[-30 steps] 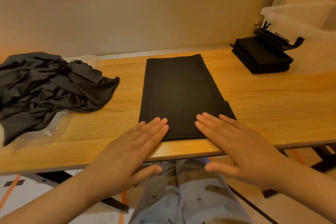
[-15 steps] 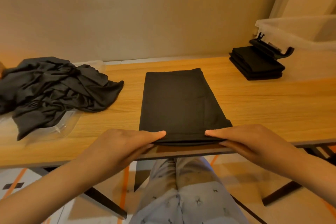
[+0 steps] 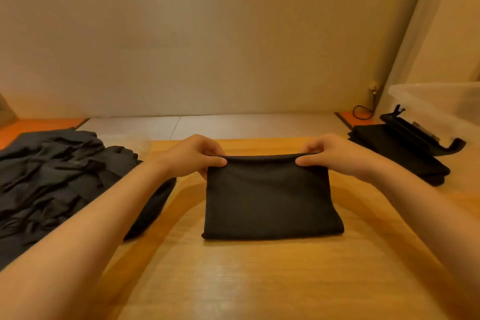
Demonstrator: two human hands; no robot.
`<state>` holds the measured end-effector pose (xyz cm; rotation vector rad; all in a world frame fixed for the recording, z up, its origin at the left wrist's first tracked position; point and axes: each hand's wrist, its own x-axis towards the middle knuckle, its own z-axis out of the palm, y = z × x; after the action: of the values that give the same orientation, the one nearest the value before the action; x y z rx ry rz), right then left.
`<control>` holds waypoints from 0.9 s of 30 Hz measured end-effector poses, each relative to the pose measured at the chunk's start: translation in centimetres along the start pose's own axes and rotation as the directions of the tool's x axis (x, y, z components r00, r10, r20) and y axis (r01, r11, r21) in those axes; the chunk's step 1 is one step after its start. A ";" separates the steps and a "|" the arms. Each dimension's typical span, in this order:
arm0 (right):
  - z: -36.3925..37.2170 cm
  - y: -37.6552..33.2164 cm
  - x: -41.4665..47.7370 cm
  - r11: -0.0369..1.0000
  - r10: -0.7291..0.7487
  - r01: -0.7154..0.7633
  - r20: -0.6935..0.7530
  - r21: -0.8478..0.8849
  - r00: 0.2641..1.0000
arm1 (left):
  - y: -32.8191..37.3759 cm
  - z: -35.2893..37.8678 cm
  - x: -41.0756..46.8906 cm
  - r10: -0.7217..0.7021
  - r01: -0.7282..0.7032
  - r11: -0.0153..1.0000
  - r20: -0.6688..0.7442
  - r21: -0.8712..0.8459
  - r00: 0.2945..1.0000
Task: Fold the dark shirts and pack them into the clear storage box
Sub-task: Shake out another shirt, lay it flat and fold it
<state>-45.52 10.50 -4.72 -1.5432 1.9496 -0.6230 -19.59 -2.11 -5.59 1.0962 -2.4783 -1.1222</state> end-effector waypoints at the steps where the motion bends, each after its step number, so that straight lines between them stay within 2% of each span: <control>1: 0.3 0.4 1.4 1.000 0.020 -0.020 0.006 -0.024 1.000 | -0.7 0.0 1.3 -0.032 0.032 0.999 0.016 0.023 0.999; 3: 0.9 1.3 3.3 0.996 0.059 -0.060 -0.007 -0.063 0.998 | -2.1 0.1 3.0 -0.085 0.084 0.995 0.018 0.056 0.996; 6: 1.3 2.8 4.8 0.996 0.087 -0.087 -0.043 -0.019 0.995 | -3.6 0.4 3.9 -0.100 0.100 0.994 -0.006 0.032 0.995; 11: 0.9 3.6 4.9 0.997 0.060 -0.059 -0.020 0.048 0.998 | -4.6 0.5 3.7 -0.045 0.042 0.998 -0.056 -0.055 0.997; 14: 0.5 3.2 4.3 0.996 0.018 -0.011 -0.072 0.091 0.997 | -4.2 0.5 3.3 0.003 -0.010 0.998 -0.112 -0.067 0.994; 18: 0.2 2.5 3.9 0.973 -0.020 0.054 -0.152 0.223 0.988 | -3.6 0.1 3.1 0.034 -0.074 0.974 -0.186 -0.213 0.982; 23: 2.4 4.0 4.9 0.995 0.012 0.009 -0.213 0.096 0.977 | -4.8 2.0 3.8 0.016 -0.045 0.992 -0.249 -0.114 0.968; 27: 2.7 5.0 5.5 0.996 0.017 0.008 -0.279 0.088 0.960 | -5.2 2.4 4.0 0.043 -0.068 0.995 -0.309 -0.072 0.950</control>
<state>-48.11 6.21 -10.83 -1.4598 2.0967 -0.9569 -20.66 -5.84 -11.41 1.0781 -2.1888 -0.9463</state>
